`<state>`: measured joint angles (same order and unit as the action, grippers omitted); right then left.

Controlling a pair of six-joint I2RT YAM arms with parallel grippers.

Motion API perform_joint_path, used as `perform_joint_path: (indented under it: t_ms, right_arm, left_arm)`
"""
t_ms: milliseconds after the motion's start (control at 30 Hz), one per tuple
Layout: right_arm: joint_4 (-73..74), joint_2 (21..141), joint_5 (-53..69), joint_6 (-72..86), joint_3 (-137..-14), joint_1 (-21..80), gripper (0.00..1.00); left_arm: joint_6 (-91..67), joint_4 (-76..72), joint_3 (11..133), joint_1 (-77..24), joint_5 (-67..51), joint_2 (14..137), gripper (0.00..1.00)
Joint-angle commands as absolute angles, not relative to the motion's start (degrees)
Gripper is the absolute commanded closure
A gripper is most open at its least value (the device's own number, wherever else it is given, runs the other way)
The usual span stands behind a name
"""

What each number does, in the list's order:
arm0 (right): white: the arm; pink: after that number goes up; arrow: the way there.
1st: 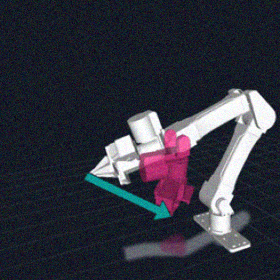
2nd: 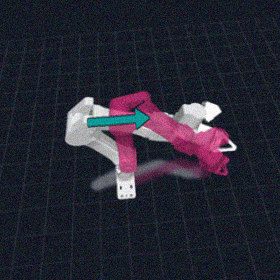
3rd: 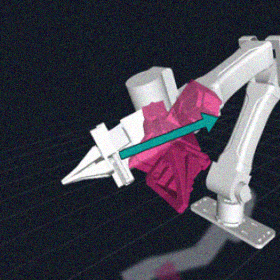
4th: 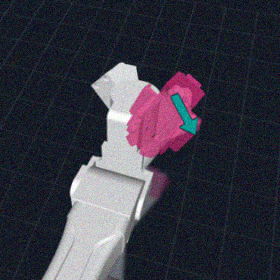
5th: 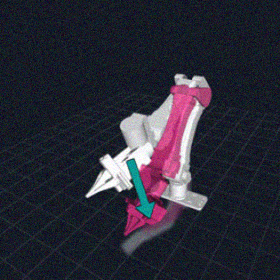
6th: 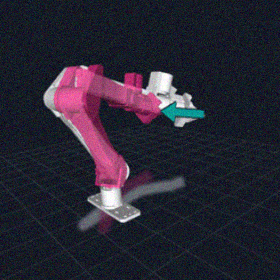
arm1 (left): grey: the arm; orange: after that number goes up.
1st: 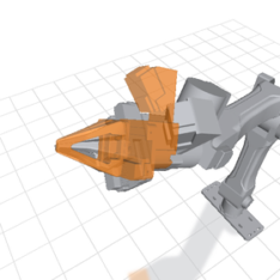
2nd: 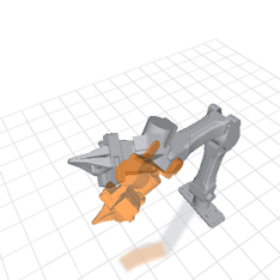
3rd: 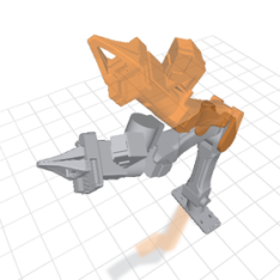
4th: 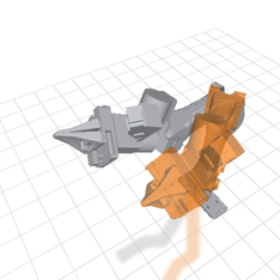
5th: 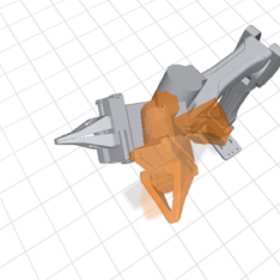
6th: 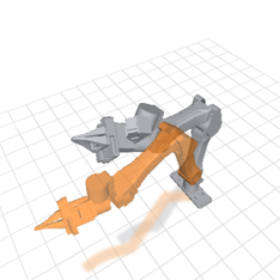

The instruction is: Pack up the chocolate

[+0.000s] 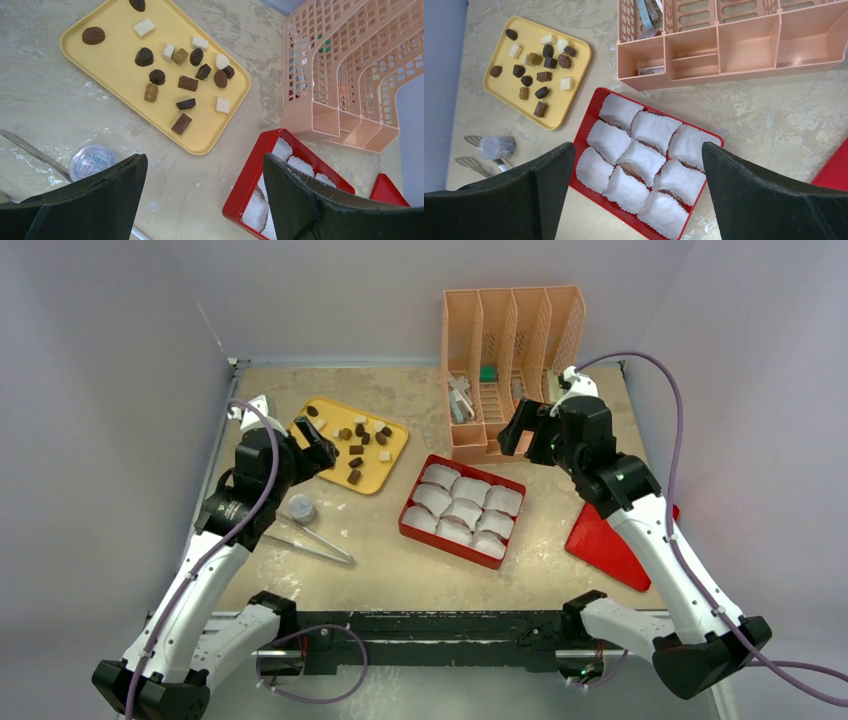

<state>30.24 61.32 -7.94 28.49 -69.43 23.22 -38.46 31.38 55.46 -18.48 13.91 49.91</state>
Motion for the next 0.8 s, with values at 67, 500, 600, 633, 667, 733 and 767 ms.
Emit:
perform_joint_path:
  t_ms: [67, 500, 600, 633, 667, 733, 767]
  right_arm:
    - [29.81, 60.25, -8.28, 28.8, -70.36, 23.04, 0.01]
    - [29.68, 61.27, -8.17, 28.61, -70.43, 23.06, 0.01]
    - [29.66, 61.04, -8.39, 28.56, -70.12, 23.05, 0.01]
    - [29.62, 60.93, -8.55, 28.56, -70.01, 23.05, 0.01]
    - [29.69, 60.91, -8.88, 28.4, -70.07, 23.07, 0.01]
    - [29.78, 60.9, -9.19, 28.22, -70.14, 23.09, 0.01]
    - [29.79, 60.98, -9.29, 28.16, -70.18, 23.06, 0.01]
  left_arm:
    - [-39.74, 28.86, 55.44, -18.81, 18.48, 48.38, 0.15]
    - [-53.3, 37.76, 54.62, -18.79, 36.22, 53.2, 0.23]
    - [-58.1, 39.55, 51.85, -18.72, 37.8, 55.71, 0.25]
    - [-58.9, 39.78, 51.25, -18.72, 37.8, 56.64, 0.25]
    - [-59.96, 40.39, 50.6, -18.72, 38.04, 57.54, 0.26]
    - [-67.42, 43.3, 49.69, -18.72, 39.31, 59.56, 0.31]
    - [-69.63, 44.27, 49.26, -18.72, 39.16, 60.6, 0.35]
